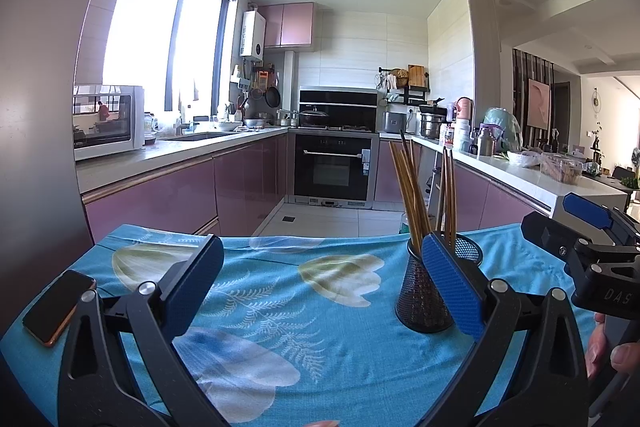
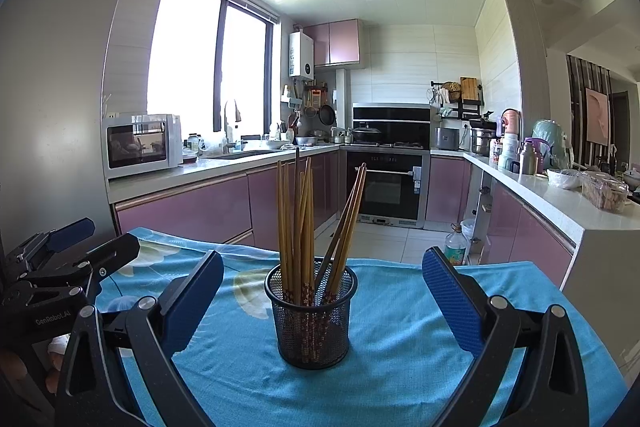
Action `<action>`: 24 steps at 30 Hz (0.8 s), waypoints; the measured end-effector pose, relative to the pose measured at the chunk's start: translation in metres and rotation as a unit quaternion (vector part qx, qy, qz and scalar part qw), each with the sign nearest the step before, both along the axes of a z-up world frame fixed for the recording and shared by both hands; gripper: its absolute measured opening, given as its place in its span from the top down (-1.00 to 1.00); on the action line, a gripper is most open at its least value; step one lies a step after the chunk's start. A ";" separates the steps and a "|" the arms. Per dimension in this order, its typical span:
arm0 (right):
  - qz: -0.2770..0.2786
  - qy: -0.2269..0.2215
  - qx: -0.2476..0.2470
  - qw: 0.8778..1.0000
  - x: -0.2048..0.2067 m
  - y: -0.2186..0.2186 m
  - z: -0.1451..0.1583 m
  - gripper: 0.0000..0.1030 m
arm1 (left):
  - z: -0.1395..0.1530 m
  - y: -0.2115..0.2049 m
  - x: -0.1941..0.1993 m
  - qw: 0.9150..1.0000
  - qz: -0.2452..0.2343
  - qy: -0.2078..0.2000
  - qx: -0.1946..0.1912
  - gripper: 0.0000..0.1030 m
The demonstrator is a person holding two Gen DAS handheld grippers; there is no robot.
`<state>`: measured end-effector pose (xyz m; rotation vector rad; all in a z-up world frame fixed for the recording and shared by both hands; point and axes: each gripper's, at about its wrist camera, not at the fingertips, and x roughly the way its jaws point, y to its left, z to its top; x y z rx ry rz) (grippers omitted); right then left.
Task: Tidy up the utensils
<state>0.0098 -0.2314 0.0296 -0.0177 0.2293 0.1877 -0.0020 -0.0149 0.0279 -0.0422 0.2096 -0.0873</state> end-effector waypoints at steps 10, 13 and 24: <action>0.000 0.001 0.001 1.000 0.001 0.000 0.000 -0.87 | 0.000 0.000 0.000 1.000 0.000 0.001 0.000 -0.89; 0.000 0.001 0.001 1.000 0.001 0.000 -0.001 -0.87 | 0.000 0.000 0.000 1.000 0.001 0.000 0.000 -0.89; -0.001 0.005 0.005 1.000 0.003 -0.001 -0.004 -0.87 | -0.002 -0.002 0.001 1.000 0.000 0.001 0.001 -0.89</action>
